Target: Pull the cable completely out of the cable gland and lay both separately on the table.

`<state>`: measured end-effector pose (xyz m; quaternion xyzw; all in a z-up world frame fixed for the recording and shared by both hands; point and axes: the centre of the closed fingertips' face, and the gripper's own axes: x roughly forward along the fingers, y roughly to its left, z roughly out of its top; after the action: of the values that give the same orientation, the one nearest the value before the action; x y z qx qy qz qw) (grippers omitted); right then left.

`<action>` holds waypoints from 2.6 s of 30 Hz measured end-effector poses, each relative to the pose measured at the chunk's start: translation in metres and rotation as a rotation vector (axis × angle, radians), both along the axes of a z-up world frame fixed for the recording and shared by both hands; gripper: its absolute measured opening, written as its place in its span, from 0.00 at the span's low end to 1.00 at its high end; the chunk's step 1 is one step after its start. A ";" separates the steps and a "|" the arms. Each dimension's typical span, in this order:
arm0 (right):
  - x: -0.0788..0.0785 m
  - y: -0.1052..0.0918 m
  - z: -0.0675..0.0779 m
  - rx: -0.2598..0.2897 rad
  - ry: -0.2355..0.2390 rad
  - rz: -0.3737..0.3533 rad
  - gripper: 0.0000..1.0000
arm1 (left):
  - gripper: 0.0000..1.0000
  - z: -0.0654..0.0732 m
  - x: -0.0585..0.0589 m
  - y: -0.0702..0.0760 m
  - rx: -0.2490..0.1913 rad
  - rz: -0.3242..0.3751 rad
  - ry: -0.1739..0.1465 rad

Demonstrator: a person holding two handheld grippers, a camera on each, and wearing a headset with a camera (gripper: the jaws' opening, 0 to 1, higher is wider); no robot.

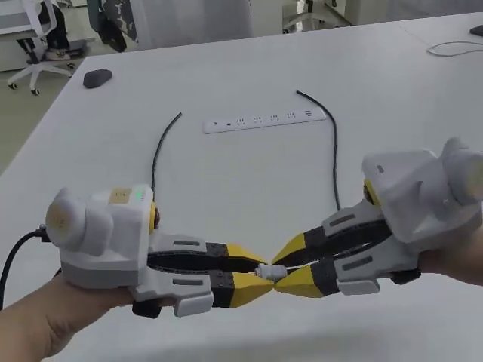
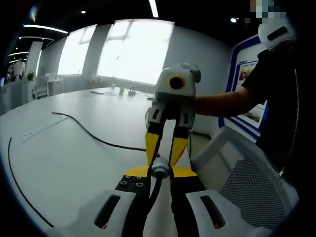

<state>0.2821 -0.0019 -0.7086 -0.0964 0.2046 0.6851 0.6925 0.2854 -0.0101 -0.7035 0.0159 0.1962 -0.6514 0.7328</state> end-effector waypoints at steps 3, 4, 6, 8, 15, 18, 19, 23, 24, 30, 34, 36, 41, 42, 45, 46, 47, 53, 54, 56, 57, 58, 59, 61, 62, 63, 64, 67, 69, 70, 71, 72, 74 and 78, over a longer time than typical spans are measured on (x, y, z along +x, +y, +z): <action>-0.002 0.000 0.001 0.007 0.040 0.006 0.09 | 0.15 0.001 -0.002 -0.001 0.005 -0.022 -0.020; -0.003 0.000 0.002 0.011 0.046 0.006 0.09 | 0.15 0.002 -0.002 -0.001 0.004 -0.030 -0.036; -0.004 0.000 0.004 0.027 0.079 0.006 0.09 | 0.15 0.002 -0.004 -0.001 0.010 -0.041 -0.045; -0.004 -0.001 0.004 0.034 0.095 0.004 0.08 | 0.15 0.002 -0.004 -0.002 0.011 -0.046 -0.052; -0.010 -0.002 0.006 0.031 0.087 0.022 0.07 | 0.15 0.002 -0.006 -0.003 0.019 -0.047 0.005; -0.006 -0.002 0.006 0.026 0.019 0.022 0.07 | 0.15 0.002 -0.005 -0.004 0.020 -0.028 0.026; -0.007 -0.002 0.007 0.023 0.015 0.018 0.07 | 0.15 0.003 -0.004 -0.004 0.017 -0.024 0.027; -0.008 -0.002 0.009 0.009 -0.047 0.007 0.07 | 0.15 0.004 -0.003 -0.003 0.009 -0.003 0.051; -0.008 -0.001 0.010 0.005 -0.063 0.006 0.07 | 0.15 0.005 -0.003 -0.003 0.008 0.000 0.058; -0.004 -0.001 0.014 -0.011 -0.215 0.003 0.07 | 0.15 0.009 0.002 -0.002 -0.026 0.057 0.176; 0.000 -0.001 0.017 -0.027 -0.326 -0.006 0.07 | 0.15 0.011 0.008 -0.001 -0.044 0.080 0.211; 0.001 -0.001 0.018 -0.023 -0.391 0.007 0.07 | 0.15 0.013 0.009 -0.001 -0.056 0.089 0.237; 0.001 0.000 0.017 -0.042 -0.478 0.030 0.07 | 0.15 0.013 0.009 -0.002 -0.071 0.128 0.371; 0.002 -0.001 0.017 -0.044 -0.468 0.025 0.07 | 0.15 0.012 0.009 -0.002 -0.070 0.133 0.385; 0.004 -0.002 0.016 -0.046 -0.452 0.023 0.07 | 0.15 0.012 0.007 -0.003 -0.070 0.126 0.349; 0.003 -0.002 0.015 -0.047 -0.436 0.018 0.07 | 0.15 0.012 0.006 -0.003 -0.067 0.123 0.348; 0.004 -0.002 0.015 -0.047 -0.440 0.014 0.07 | 0.15 0.012 0.007 -0.003 -0.068 0.122 0.333; 0.008 -0.007 0.020 -0.009 -0.238 -0.070 0.22 | 0.15 0.013 0.012 0.001 -0.058 0.108 0.169; 0.009 -0.008 0.022 0.007 -0.167 -0.089 0.28 | 0.15 0.016 0.012 0.002 -0.062 0.095 0.117; 0.007 -0.009 0.023 0.031 -0.078 -0.086 0.26 | 0.15 0.019 0.012 0.003 -0.059 0.077 0.050; 0.007 -0.009 0.024 0.045 -0.034 -0.089 0.21 | 0.15 0.019 0.011 0.003 -0.052 0.066 0.023; 0.008 -0.009 0.025 0.057 -0.003 -0.096 0.21 | 0.15 0.021 0.010 0.003 -0.053 0.054 -0.006; 0.011 -0.008 0.027 0.084 0.031 -0.110 0.23 | 0.15 0.022 0.006 0.001 -0.048 0.020 -0.041; 0.012 -0.007 0.030 0.111 0.087 -0.116 0.24 | 0.15 0.022 0.004 -0.001 -0.031 0.003 -0.075; 0.012 -0.006 0.032 0.126 0.090 -0.110 0.23 | 0.15 0.021 0.003 -0.001 -0.020 -0.005 -0.082; 0.012 -0.006 0.033 0.131 0.102 -0.101 0.20 | 0.15 0.021 0.002 -0.002 -0.018 -0.008 -0.092; 0.013 -0.006 0.032 0.126 0.093 -0.106 0.17 | 0.15 0.021 0.002 -0.002 -0.018 -0.010 -0.092; 0.012 -0.005 0.031 0.126 0.103 -0.098 0.16 | 0.15 0.023 0.004 -0.001 -0.031 -0.009 -0.087; 0.008 -0.003 0.031 0.132 0.133 -0.076 0.15 | 0.15 0.022 0.005 0.000 -0.028 -0.006 -0.086; 0.008 -0.003 0.031 0.128 0.128 -0.077 0.15 | 0.15 0.022 0.005 0.001 -0.027 -0.005 -0.087; 0.007 -0.002 0.029 0.120 0.120 -0.070 0.15 | 0.15 0.022 0.005 0.001 -0.026 -0.004 -0.086; 0.005 -0.002 0.027 0.111 0.121 -0.063 0.14 | 0.15 0.021 0.005 0.001 -0.026 -0.004 -0.084; 0.004 -0.001 0.025 0.109 0.124 -0.058 0.13 | 0.15 0.022 0.005 0.000 -0.029 -0.008 -0.084; 0.003 0.001 0.024 0.108 0.121 -0.046 0.09 | 0.15 0.022 0.006 -0.001 -0.030 -0.011 -0.086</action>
<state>0.2852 -0.0012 -0.6846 -0.0127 0.2112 0.6837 0.6985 0.2913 -0.0110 -0.6819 0.0339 0.1546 -0.6571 0.7370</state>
